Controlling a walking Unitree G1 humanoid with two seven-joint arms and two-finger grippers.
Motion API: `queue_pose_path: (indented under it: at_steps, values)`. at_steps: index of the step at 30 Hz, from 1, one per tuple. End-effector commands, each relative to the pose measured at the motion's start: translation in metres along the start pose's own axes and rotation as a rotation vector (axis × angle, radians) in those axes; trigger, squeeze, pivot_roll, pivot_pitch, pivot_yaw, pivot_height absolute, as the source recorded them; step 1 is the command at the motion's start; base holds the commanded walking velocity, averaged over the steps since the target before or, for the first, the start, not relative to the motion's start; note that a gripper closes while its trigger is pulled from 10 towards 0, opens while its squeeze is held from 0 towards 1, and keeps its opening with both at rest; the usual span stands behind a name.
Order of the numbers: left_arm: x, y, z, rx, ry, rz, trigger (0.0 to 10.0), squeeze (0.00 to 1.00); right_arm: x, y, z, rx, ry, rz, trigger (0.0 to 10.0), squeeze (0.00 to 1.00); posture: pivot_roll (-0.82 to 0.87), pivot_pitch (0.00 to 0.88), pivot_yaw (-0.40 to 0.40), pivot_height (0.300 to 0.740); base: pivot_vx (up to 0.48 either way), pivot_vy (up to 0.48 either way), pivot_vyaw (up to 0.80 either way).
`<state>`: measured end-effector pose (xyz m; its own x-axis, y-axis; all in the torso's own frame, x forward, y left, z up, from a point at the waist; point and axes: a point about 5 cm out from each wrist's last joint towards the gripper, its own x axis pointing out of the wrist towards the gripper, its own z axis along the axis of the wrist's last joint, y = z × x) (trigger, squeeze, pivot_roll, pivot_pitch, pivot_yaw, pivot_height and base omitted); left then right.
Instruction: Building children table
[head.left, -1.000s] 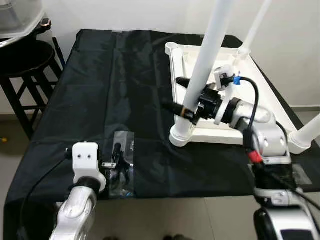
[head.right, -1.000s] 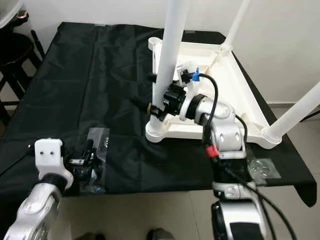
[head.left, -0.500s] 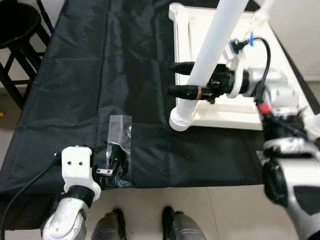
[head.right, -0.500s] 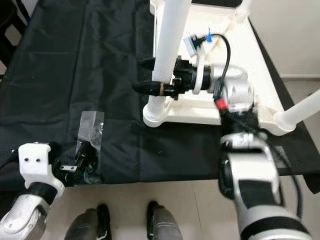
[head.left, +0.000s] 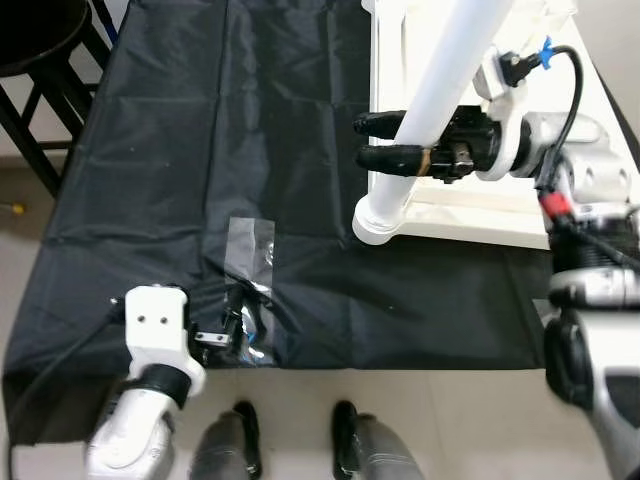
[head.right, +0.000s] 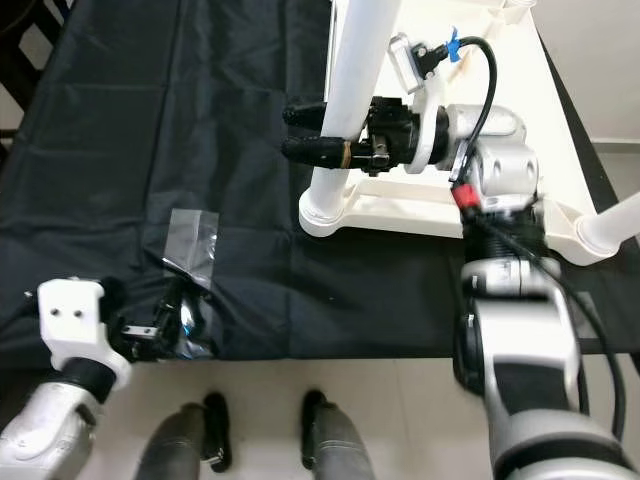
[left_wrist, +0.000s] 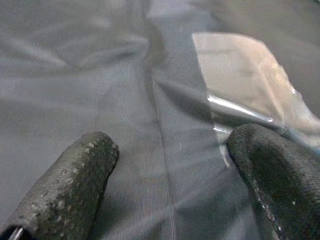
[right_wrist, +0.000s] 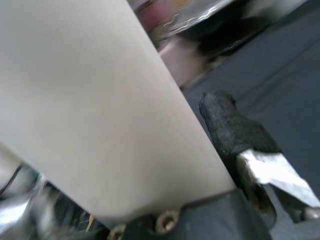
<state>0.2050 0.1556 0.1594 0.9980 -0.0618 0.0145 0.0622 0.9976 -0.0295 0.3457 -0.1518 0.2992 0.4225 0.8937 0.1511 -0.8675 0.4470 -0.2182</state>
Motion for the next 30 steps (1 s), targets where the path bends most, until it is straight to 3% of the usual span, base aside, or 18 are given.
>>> queue_pose_path:
  at_steps: [1,3,4,5,6,8,12,13,16,17,21,22,24,25,26,27,29,30]
  values:
    - [0.003,0.003,-0.02,-0.003,0.076,0.021,10.0,0.0,-0.005,0.051,-0.088,0.204,0.235,-0.361,0.0,0.0,-0.03,0.171,-0.14,0.74,0.0,0.0,0.0]
    - [0.003,0.003,-0.02,-0.003,0.076,0.021,10.0,0.0,-0.005,0.051,-0.088,0.204,0.235,-0.361,0.0,0.0,-0.03,0.171,-0.14,0.74,0.0,0.0,0.0]
    - [0.019,0.008,-0.032,-0.002,0.087,0.034,10.0,0.0,-0.021,0.119,-0.132,0.27,0.353,-0.748,0.0,0.0,-0.08,0.101,-0.107,0.74,0.0,0.0,0.0]
    - [0.019,0.008,-0.032,-0.002,0.087,0.034,10.0,0.0,-0.021,0.119,-0.132,0.27,0.353,-0.748,0.0,0.0,-0.08,0.101,-0.107,0.74,0.0,0.0,0.0]
    - [0.024,0.01,-0.035,-0.002,0.087,0.037,10.0,0.0,-0.028,0.126,-0.138,0.285,0.375,-0.85,0.0,0.0,-0.08,0.101,-0.107,0.74,0.0,0.0,0.0]
    - [0.034,0.011,-0.04,-0.01,0.095,0.035,10.0,0.0,-0.026,0.104,-0.136,0.256,0.35,-0.846,0.0,0.0,-0.09,0.08,-0.109,0.74,0.0,0.0,0.0]
    - [0.038,0.011,-0.042,-0.02,0.098,0.031,10.0,0.0,-0.021,0.1,-0.134,0.258,0.352,-0.806,0.0,0.0,-0.1,0.051,-0.115,0.74,0.0,0.0,0.0]
    - [0.042,0.011,-0.043,-0.022,0.096,0.03,10.0,0.0,-0.016,0.1,-0.131,0.268,0.38,-0.756,10.0,0.0,-0.1,0.048,-0.115,0.74,0.0,0.0,0.0]
    - [0.045,0.011,-0.044,-0.023,0.094,0.03,10.0,0.0,-0.016,0.098,-0.127,0.255,0.405,-0.72,10.0,0.0,-0.1,0.05,-0.107,0.74,0.0,0.0,0.0]
    - [0.046,0.012,-0.044,-0.022,0.087,0.028,10.0,0.0,-0.017,0.093,-0.114,0.223,0.385,-0.675,10.0,1.0,-0.1,0.075,-0.095,0.74,0.0,0.0,0.0]
    - [0.045,0.012,-0.044,-0.021,0.083,0.026,10.0,0.0,-0.02,0.088,-0.106,0.18,0.401,-0.623,10.0,1.0,-0.1,0.08,-0.094,0.74,0.0,0.0,0.0]
    - [0.043,0.012,-0.042,-0.021,0.077,0.021,10.0,0.0,-0.021,0.078,-0.091,0.139,0.366,-0.471,10.0,1.0,-0.09,0.117,-0.087,0.74,0.0,0.0,0.0]
    - [0.043,0.012,-0.042,-0.021,0.077,0.021,10.0,0.0,-0.021,0.078,-0.091,0.139,0.366,-0.471,10.0,1.0,-0.09,0.117,-0.087,0.74,0.0,0.0,0.0]
    - [0.039,0.011,-0.039,-0.02,0.071,0.017,10.0,0.0,-0.023,0.069,-0.074,0.094,0.32,-0.319,10.0,1.0,-0.08,0.146,-0.086,0.74,0.0,0.0,0.0]
    - [0.039,0.011,-0.039,-0.02,0.071,0.017,10.0,0.0,-0.023,0.069,-0.074,0.094,0.32,-0.319,10.0,1.0,-0.08,0.146,-0.086,0.74,0.0,0.0,0.0]
    - [0.032,0.01,-0.035,-0.018,0.064,0.011,10.0,0.0,-0.03,0.058,-0.056,0.067,0.291,-0.108,10.0,1.0,-0.05,0.195,-0.081,0.74,0.0,0.0,0.0]
    - [0.032,0.01,-0.035,-0.018,0.064,0.011,10.0,0.0,-0.03,0.058,-0.056,0.067,0.291,-0.108,10.0,1.0,-0.05,0.195,-0.081,0.74,0.0,0.0,0.0]
    - [0.026,0.009,-0.03,-0.015,0.058,0.007,10.0,0.0,-0.037,0.044,-0.04,0.037,0.274,0.026,10.0,1.0,-0.04,0.216,-0.081,0.74,0.0,0.0,0.0]
